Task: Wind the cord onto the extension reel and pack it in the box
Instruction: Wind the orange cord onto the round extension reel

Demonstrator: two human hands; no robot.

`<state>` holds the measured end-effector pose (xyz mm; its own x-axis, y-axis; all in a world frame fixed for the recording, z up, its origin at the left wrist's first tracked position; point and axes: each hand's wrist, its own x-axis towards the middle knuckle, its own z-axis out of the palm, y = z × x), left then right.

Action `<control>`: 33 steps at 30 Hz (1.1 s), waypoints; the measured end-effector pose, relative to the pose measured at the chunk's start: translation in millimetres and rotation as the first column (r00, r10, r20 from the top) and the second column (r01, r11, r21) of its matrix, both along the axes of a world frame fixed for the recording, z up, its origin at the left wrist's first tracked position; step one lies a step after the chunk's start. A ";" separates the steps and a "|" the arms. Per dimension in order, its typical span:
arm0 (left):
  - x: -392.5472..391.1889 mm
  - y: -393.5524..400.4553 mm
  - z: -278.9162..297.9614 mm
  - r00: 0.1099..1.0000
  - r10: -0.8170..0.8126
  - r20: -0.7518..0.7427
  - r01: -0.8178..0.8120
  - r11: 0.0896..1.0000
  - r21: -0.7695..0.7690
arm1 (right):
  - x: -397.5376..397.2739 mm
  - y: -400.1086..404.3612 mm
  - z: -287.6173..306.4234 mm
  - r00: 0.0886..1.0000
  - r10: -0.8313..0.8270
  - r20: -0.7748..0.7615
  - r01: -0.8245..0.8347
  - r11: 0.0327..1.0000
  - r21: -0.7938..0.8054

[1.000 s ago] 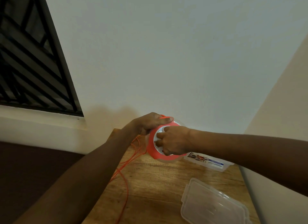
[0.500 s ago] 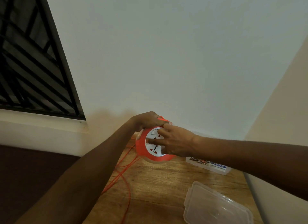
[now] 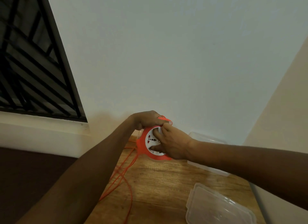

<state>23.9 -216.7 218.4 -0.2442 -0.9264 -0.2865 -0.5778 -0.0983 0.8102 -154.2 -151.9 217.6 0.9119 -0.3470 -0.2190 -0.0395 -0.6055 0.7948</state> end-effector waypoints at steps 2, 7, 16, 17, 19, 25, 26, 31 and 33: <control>4.4 6.9 -7.2 0.985 0.051 -0.163 -0.049 0.999 0.017 | -3.8 -6.2 -1.5 0.989 -0.079 0.121 0.070 0.995 0.072; -1.2 15.4 -31.8 0.779 0.265 -0.568 -0.276 0.959 0.069 | -16.5 -21.5 -1.0 0.852 -0.338 0.400 0.229 0.927 0.297; -19.3 18.8 -57.2 0.740 0.329 -0.587 -0.396 0.918 0.017 | -32.5 -19.6 -15.5 0.806 -0.409 0.428 0.258 0.893 0.368; -18.6 20.7 -60.8 0.721 0.341 -0.604 -0.401 0.915 0.038 | -36.0 -20.3 -12.8 0.850 -0.347 0.397 0.221 0.918 0.329; -16.5 21.8 -67.6 0.717 0.346 -0.605 -0.398 0.916 0.052 | -43.7 -21.3 -6.8 0.931 -0.209 0.298 0.125 0.952 0.278; -16.4 21.2 -70.6 0.796 0.288 -0.533 -0.323 0.946 0.029 | -47.6 -21.9 -7.6 0.989 -0.063 0.133 0.019 0.951 0.308; -15.7 21.1 -69.7 0.804 0.279 -0.526 -0.311 0.950 0.028 | -46.5 -22.0 -5.5 0.990 -0.075 0.121 0.035 0.951 0.307; -15.1 23.0 -62.6 0.801 0.268 -0.536 -0.298 0.954 0.031 | -36.2 -18.7 -1.7 0.991 -0.103 0.087 0.083 0.975 0.208; -16.9 22.3 -60.0 0.805 0.262 -0.533 -0.300 0.954 0.016 | -30.5 -16.0 -5.8 0.992 -0.112 0.062 0.103 0.986 0.132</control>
